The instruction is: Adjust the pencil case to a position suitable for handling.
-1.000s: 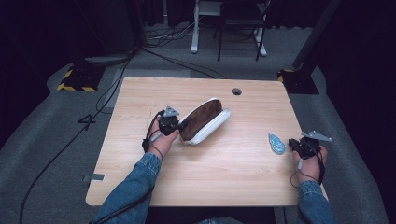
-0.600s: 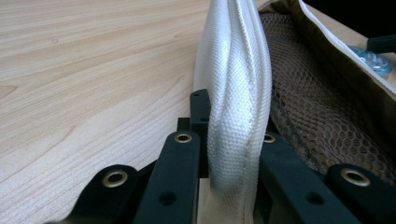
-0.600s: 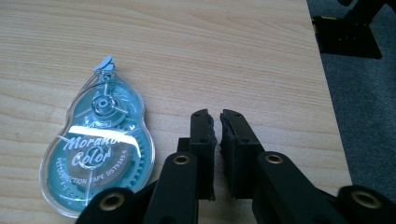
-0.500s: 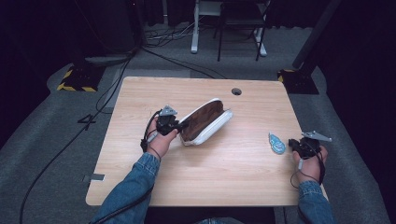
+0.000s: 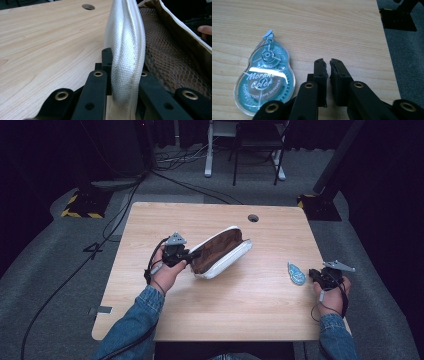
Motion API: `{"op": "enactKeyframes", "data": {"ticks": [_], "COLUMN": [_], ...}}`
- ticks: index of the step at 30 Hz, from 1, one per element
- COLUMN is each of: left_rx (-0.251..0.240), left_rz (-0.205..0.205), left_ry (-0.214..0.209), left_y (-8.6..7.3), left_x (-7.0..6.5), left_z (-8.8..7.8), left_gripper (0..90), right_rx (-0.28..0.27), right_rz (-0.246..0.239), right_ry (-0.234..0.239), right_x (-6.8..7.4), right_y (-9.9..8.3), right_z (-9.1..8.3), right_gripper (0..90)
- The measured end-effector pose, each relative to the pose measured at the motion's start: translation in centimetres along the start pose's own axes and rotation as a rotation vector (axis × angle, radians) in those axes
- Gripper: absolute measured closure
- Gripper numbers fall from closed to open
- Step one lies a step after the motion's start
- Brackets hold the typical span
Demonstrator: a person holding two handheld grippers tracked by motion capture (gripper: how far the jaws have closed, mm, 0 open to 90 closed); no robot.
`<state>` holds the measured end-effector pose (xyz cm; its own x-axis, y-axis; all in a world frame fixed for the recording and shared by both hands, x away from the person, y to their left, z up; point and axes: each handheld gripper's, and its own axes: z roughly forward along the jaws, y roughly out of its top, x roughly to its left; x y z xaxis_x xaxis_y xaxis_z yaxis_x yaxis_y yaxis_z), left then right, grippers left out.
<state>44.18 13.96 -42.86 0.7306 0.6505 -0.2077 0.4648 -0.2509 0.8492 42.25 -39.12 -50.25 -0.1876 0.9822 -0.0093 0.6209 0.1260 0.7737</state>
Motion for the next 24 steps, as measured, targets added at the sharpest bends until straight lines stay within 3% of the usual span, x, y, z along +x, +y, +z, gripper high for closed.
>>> {"op": "enactKeyframes", "data": {"ticks": [6, 19, 24], "left_rx": [0.005, 0.023, 0.032], "left_rz": [0.018, 0.071, 0.066], "left_ry": [-0.008, -0.072, -0.089], "left_y": [0.2, -0.2, -0.9], "left_x": [-1.0, -3.1, -3.5], "left_z": [-0.8, -2.7, -3.1], "left_gripper": [85.2, 85.4, 85.3], "right_rx": [0.0, -0.002, -0.002], "right_rz": [0.0, -0.004, -0.005], "right_ry": [0.0, 0.0, -0.001], "right_x": [0.0, 0.0, 0.0], "right_y": [0.0, 0.0, 0.0], "right_z": [0.0, 0.0, 0.0], "right_gripper": [82.8, 82.8, 82.7]}}
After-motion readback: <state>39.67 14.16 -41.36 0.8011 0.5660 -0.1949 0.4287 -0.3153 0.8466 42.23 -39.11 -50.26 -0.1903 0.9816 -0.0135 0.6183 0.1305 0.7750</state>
